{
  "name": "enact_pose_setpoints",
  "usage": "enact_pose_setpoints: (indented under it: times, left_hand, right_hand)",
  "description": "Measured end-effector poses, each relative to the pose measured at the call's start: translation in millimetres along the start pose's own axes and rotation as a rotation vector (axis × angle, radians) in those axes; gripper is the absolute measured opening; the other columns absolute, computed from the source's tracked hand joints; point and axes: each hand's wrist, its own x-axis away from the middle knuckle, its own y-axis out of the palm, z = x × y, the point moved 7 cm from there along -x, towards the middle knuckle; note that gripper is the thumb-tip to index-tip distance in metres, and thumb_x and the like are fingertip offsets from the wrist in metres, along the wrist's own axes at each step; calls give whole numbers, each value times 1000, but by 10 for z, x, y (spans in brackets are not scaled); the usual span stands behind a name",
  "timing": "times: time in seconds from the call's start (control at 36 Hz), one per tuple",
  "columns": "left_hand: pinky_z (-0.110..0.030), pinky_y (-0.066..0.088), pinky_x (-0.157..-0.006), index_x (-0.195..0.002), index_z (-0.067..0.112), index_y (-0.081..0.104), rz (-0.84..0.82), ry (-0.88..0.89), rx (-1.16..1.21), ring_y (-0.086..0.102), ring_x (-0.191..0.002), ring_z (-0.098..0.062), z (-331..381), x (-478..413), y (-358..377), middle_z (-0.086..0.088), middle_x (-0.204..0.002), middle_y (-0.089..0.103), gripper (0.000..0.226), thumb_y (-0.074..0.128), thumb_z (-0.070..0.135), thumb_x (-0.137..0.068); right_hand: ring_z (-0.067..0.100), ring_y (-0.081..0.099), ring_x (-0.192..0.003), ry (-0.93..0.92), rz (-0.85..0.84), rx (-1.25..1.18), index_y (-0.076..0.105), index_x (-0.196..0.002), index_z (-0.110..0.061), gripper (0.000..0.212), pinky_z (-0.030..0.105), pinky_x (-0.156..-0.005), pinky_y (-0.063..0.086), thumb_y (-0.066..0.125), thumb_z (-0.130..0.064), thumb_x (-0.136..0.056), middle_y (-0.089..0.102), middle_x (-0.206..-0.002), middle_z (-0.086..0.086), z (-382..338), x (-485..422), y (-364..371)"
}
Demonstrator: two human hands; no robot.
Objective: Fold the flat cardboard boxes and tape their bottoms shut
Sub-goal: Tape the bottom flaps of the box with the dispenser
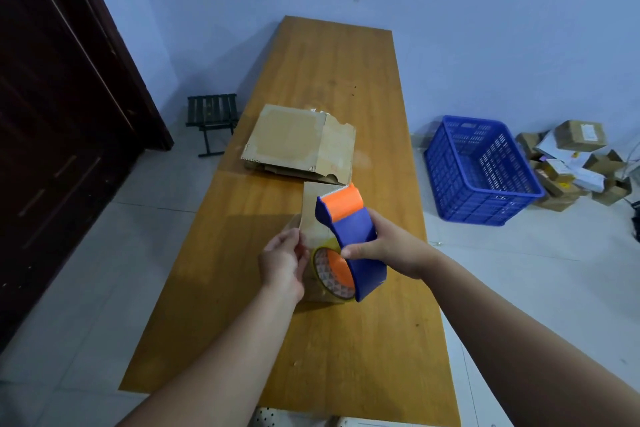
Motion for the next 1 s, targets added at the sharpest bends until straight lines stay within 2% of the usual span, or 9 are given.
enact_pose_setpoints:
  times: [0.08,0.14,0.19,0.31,0.39,0.5,0.58,0.69,1.0]
  left_hand:
    - [-27,49,-66,-84,14,63,25,48,18,62,-74,-15,-28,17,6,-5,-79,64,10,58,12,-92]
    - [-26,49,-65,-88,12,64,40,83,15,62,-71,-15,-34,36,14,-6,-78,64,8,57,11,-93]
    - [-25,49,-65,-95,9,64,48,113,-9,63,-72,-15,-24,54,27,-6,-79,65,9,57,13,-93]
    - [-24,51,-66,-91,13,65,68,142,-58,63,-76,-14,7,89,29,-4,-81,66,10,56,16,-94]
    - [-23,50,-65,-87,14,65,71,151,-74,63,-76,-14,9,113,28,-5,-81,66,12,56,14,-94]
    - [-24,49,-63,-86,14,65,70,157,-86,64,-77,-15,-1,106,7,-4,-80,66,12,56,15,-93]
    - [-25,49,-64,-87,14,64,61,144,-61,63,-75,-16,0,107,-5,-7,-81,66,10,56,13,-93]
    - [-26,51,-67,-86,13,64,28,131,-38,63,-75,-16,4,127,7,-7,-81,65,12,55,12,-94]
    - [-29,52,-78,-92,8,63,-79,82,-101,62,-83,-19,-6,76,-5,-11,-89,64,9,55,11,-94]
  right_hand:
    - [8,65,-94,6,-9,119,52,-116,-25,49,25,-80,54,80,-22,-76,65,-107,-8,-57,95,18]
    - [11,63,-97,25,12,228,50,-117,-25,51,31,-84,55,80,-28,-76,64,-107,-7,-86,143,3]
    - [14,61,-100,43,25,323,40,-130,-25,66,35,-87,55,78,-29,-77,59,-111,-5,-109,183,-7]
    - [13,58,-90,51,70,297,2,-145,-35,96,24,-69,52,70,-14,-81,54,-105,1,-108,257,37]
    - [16,60,-88,39,107,248,-6,-143,-38,102,27,-73,55,69,-10,-81,54,-108,9,-63,288,88]
    - [14,62,-92,-5,159,302,-14,-142,-43,118,23,-71,56,80,-19,-74,51,-110,-4,-51,269,135]
    - [16,63,-90,-31,202,317,-9,-142,-44,116,25,-71,57,81,-22,-73,54,-108,-2,-38,268,131]
    - [16,63,-85,-58,258,368,9,-141,-32,94,30,-72,57,77,-20,-77,57,-100,1,-33,298,102]
    - [14,61,-82,-26,288,448,35,-118,-27,55,30,-67,57,72,-18,-79,57,-96,-2,189,330,153]
